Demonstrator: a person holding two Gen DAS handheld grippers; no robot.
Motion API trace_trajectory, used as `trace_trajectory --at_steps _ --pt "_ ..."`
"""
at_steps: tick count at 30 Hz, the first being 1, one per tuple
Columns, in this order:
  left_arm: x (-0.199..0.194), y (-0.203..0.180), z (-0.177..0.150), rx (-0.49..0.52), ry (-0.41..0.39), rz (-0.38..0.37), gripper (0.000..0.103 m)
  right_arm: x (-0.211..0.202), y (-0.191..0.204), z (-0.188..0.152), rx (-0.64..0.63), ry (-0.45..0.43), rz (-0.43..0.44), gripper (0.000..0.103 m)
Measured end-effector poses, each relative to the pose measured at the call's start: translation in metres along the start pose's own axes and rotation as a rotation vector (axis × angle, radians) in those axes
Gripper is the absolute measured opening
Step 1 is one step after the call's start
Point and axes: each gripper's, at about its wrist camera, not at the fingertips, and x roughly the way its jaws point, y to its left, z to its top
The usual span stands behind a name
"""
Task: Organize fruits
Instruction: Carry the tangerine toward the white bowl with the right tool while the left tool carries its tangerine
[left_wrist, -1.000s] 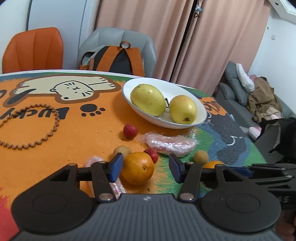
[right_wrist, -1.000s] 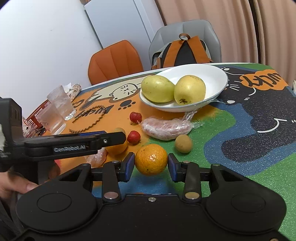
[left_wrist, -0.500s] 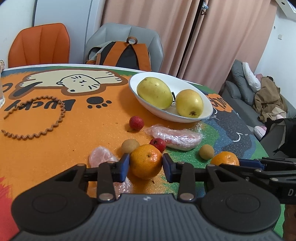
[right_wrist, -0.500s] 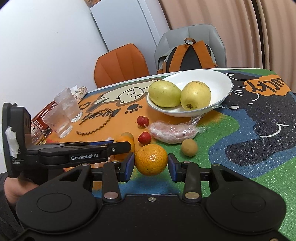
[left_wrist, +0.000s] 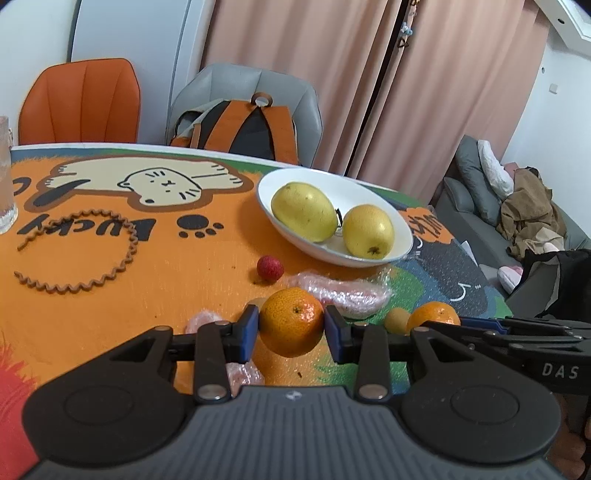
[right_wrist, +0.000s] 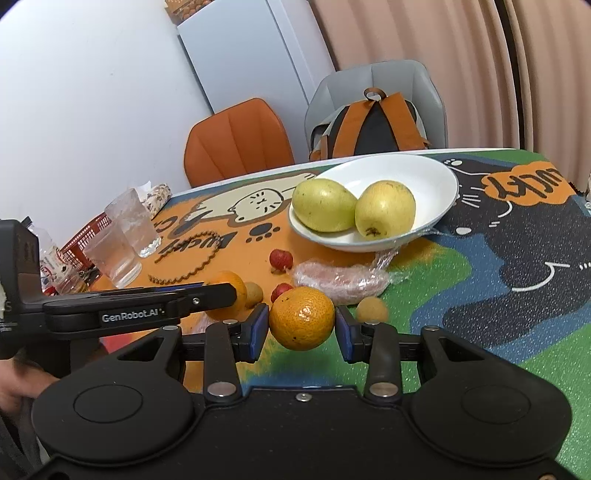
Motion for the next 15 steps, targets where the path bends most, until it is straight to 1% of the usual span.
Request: trace_trajectory --at_steps 8,15 --pt "-0.006 -0.003 0.01 0.013 -0.028 -0.011 0.037 -0.003 -0.003 0.009 0.002 -0.028 -0.01 0.037" --pt "-0.008 -0.006 0.023 0.023 -0.06 -0.024 0.037 -0.005 -0.005 0.022 0.0 -0.056 -0.042 0.037"
